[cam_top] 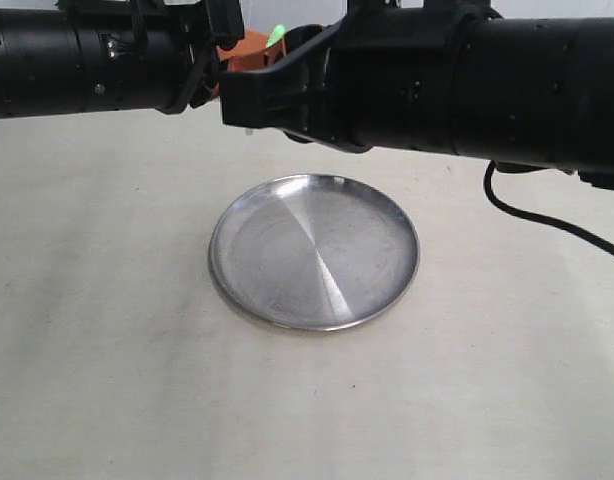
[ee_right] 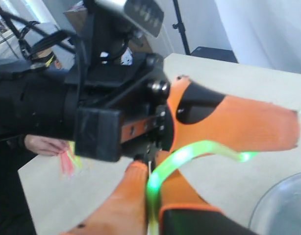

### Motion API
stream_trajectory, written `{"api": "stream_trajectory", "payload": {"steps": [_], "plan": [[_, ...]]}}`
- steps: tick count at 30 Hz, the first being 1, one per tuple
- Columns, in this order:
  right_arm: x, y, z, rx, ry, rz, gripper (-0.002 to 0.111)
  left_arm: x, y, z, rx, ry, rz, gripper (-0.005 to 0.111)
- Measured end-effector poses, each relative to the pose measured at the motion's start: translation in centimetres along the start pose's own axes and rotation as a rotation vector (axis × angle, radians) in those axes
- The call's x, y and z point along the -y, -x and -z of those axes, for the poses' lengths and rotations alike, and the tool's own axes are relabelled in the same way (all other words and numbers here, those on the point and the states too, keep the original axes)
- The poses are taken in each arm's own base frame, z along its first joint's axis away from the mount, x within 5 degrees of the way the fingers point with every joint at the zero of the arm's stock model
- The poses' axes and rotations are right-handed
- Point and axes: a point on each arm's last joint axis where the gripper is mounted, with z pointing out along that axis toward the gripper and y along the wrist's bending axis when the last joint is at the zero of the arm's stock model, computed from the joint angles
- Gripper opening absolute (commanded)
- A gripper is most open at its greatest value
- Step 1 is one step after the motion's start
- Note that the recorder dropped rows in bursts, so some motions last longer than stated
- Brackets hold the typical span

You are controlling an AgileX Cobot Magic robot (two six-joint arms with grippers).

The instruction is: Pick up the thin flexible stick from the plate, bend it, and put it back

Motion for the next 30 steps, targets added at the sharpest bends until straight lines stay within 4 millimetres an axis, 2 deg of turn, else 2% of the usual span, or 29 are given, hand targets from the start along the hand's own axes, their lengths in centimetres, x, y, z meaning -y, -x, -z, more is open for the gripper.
{"api": "stream_trajectory", "payload": {"steps": [15, 30], "plan": [[1.3, 0.4, 0.1, 0.046, -0.146, -0.001, -0.001, 0.0, -0.3, -0.1, -0.02, -0.012, -0.028, 0.0], [1.8, 0.8, 0.2, 0.081, -0.197, -0.118, -0.001, 0.8, -1.1, -0.7, -0.051, -0.039, -0.074, 0.0]]}}
